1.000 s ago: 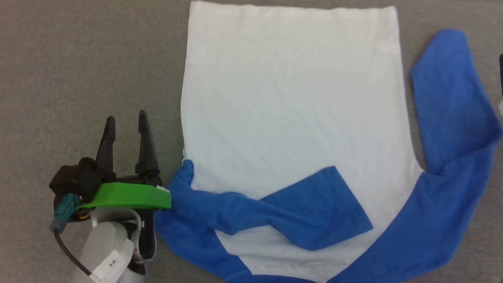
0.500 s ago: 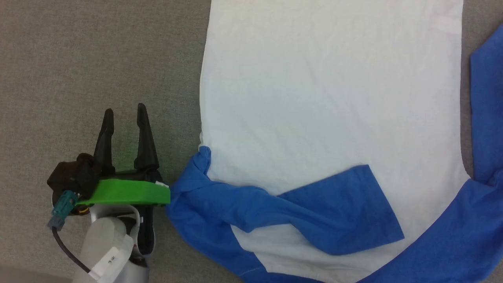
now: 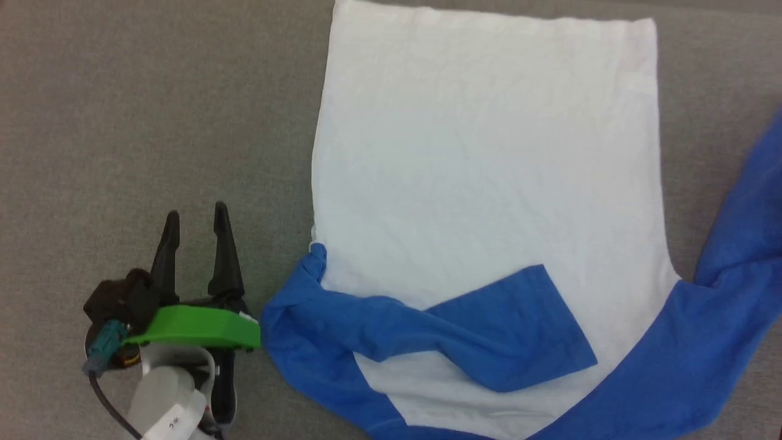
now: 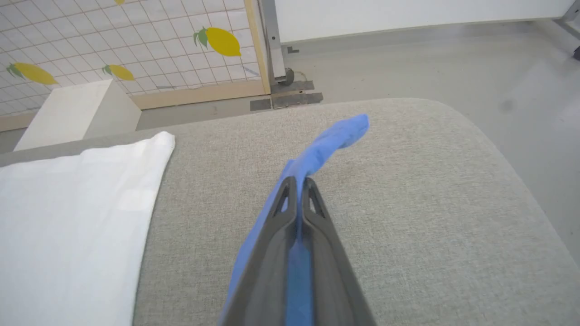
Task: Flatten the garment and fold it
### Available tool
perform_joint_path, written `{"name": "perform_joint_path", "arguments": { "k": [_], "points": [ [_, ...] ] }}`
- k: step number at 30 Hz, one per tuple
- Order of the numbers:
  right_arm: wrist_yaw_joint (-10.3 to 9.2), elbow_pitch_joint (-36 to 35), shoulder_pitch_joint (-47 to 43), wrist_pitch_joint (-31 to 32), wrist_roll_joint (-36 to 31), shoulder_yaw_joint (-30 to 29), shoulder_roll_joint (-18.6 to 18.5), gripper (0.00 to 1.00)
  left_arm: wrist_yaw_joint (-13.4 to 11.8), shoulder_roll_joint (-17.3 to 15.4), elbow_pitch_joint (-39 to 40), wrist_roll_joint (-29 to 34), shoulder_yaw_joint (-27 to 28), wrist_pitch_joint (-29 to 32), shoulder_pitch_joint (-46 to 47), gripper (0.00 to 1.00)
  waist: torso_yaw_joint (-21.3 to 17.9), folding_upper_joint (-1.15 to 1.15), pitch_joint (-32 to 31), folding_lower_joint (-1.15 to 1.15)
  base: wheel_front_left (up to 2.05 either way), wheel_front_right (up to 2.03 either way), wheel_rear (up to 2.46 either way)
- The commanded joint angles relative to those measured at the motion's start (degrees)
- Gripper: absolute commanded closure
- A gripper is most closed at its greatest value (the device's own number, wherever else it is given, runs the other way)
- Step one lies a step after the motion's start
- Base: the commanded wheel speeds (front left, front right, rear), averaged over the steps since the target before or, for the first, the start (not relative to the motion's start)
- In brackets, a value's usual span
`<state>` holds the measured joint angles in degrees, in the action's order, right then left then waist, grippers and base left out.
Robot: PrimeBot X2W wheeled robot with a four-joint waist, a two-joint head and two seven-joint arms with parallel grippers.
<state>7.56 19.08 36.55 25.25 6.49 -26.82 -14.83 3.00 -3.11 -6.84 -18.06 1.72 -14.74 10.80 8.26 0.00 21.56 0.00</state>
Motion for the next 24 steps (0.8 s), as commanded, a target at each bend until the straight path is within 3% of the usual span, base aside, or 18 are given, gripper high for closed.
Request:
{"name": "perform_joint_path", "arguments": {
  "k": [1,7,14,19,24],
  "points": [
    [-0.08,-3.3,-2.7,-0.3,0.4,0.4,0.7,1.0,0.4,0.2,-0.4,0.8,0.3,-0.3,-1.5,0.0,-2.3,0.0,-5.9,0.0,0.0,0.0,0.0],
    [-0.08,-21.3,-13.6,2.6,1.6,3.1,5.1,1.0,0.6,0.2,-1.4,0.8,1.2,-0.3,-4.3,0.0,-3.7,0.0,-10.5,0.0,0.0,0.0,0.0],
    [-0.08,-40.6,-23.2,7.7,4.2,13.8,9.0,1.0,1.0,0.2,-2.2,0.8,0.9,-0.3,-5.6,0.0,-4.5,0.0,-12.9,0.0,0.0,0.0,0.0],
    [-0.08,-44.8,-26.8,9.4,4.3,25.0,10.0,1.0,1.1,0.2,-2.7,0.6,0.3,-0.3,-5.4,0.0,-4.2,0.0,-13.3,0.0,0.0,0.0,0.0],
    [-0.08,-40.8,-29.0,8.6,4.7,38.4,10.7,1.0,1.1,0.2,-3.0,0.3,0.2,-0.3,-5.4,0.0,-3.5,0.0,-13.3,0.0,0.0,0.0,0.0]
  ]
}}
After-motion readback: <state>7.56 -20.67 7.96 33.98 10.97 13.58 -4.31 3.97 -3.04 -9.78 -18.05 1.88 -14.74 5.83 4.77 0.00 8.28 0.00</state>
